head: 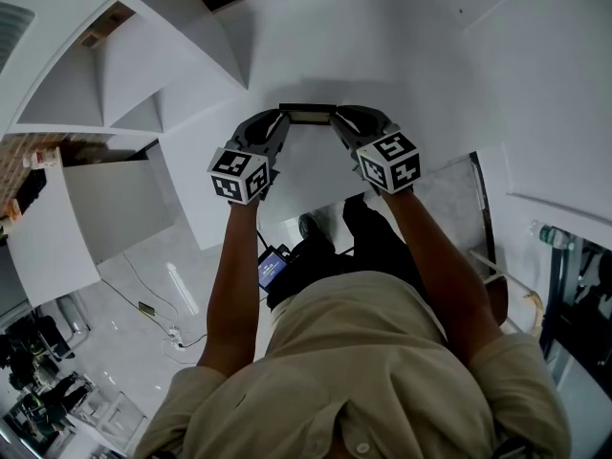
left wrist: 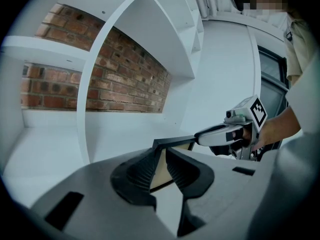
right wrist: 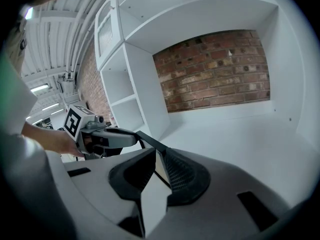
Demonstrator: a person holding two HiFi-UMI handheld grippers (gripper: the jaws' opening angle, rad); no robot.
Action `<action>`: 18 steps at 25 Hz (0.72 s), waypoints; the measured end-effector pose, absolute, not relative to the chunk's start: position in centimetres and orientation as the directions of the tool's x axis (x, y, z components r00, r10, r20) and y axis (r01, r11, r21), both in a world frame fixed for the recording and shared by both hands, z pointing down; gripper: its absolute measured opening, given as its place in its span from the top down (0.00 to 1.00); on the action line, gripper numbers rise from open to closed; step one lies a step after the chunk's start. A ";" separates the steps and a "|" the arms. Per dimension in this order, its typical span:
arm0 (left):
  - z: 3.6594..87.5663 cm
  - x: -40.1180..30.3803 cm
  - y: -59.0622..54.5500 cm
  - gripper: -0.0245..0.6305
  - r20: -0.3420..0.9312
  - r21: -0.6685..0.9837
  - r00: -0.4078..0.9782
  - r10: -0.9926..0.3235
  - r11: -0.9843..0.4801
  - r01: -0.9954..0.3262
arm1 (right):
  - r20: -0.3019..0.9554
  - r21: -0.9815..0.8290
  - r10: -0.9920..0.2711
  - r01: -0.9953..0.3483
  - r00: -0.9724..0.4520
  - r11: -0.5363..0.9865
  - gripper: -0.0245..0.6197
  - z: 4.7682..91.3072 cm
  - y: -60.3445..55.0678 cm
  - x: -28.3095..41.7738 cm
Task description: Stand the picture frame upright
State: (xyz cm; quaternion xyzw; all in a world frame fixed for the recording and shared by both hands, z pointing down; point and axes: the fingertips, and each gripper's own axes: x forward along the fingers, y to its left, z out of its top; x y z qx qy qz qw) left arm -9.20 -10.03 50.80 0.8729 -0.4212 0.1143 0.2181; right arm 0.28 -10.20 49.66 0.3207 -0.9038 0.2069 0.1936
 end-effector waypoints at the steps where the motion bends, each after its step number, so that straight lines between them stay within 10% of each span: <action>1: 50.7 -9.2 -10.1 0.87 0.382 0.284 0.620 -0.685 -0.551 -0.785 | 0.483 -0.249 -0.500 -0.660 -0.719 0.709 0.87 49.7 -10.2 0.2; 18: 50.6 -9.8 -10.6 0.87 0.375 0.288 0.636 -0.675 -0.567 -0.772 | 0.491 -0.236 -0.503 -0.665 -0.711 0.709 0.87 49.8 -10.9 0.1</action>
